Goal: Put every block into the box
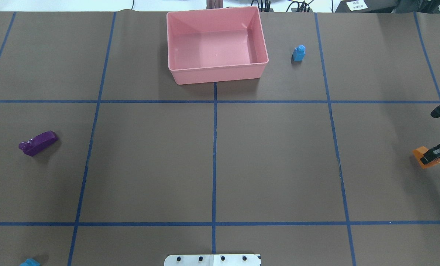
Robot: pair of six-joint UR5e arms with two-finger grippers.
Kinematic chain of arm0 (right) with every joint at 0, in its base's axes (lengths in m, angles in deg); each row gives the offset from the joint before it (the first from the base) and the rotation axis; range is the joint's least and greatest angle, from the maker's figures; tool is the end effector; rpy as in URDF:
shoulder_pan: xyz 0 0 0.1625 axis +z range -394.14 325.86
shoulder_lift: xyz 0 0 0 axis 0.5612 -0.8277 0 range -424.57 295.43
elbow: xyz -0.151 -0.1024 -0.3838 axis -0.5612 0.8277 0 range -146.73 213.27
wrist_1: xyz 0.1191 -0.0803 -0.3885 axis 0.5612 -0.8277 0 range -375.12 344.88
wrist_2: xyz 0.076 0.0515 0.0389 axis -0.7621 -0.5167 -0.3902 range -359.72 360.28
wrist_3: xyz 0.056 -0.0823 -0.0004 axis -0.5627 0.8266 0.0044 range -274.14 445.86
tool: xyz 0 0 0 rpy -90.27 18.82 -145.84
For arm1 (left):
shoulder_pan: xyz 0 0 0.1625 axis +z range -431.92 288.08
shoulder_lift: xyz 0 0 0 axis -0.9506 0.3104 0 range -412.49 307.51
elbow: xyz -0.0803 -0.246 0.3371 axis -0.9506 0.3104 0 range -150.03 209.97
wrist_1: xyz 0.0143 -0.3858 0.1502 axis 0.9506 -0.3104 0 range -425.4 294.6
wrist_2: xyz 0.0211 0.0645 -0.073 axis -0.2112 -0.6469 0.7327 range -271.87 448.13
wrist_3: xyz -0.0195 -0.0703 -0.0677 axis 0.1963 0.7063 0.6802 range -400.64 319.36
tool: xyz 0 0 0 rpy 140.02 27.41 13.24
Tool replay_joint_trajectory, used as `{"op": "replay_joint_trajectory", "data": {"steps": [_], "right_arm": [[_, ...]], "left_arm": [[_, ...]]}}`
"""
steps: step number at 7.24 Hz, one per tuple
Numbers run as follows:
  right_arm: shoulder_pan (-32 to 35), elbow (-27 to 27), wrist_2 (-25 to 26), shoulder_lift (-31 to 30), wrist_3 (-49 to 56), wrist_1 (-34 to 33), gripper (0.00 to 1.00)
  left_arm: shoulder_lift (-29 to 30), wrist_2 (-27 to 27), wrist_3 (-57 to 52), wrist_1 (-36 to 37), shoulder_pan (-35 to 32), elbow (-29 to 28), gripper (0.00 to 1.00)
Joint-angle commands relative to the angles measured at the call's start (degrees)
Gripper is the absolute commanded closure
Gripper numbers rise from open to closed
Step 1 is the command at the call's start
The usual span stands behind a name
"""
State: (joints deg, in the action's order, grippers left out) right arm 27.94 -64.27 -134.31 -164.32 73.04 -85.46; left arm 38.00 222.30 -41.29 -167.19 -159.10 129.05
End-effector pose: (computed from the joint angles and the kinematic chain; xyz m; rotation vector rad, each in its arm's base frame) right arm -0.1482 -0.4153 0.6342 0.0023 -0.8288 -0.3670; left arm -0.0389 -0.5117 0.5525 0.3398 0.7691 0.2005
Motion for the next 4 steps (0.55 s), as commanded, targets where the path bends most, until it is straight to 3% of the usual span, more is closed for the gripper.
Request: {"op": "replay_joint_trajectory", "data": {"steps": [1, 4], "right_arm": [[8.2, -5.9, -4.0, 2.9, 0.2, -7.3, 1.00], [9.9, -9.6, -3.6, 8.6, -0.1, -8.5, 1.00]], "left_arm": [[1.7, 0.8, 0.0, 0.0, 3.7, 0.2, 0.00], [-2.2, 0.7, 0.3, -7.4, 14.2, 2.2, 0.00]]}}
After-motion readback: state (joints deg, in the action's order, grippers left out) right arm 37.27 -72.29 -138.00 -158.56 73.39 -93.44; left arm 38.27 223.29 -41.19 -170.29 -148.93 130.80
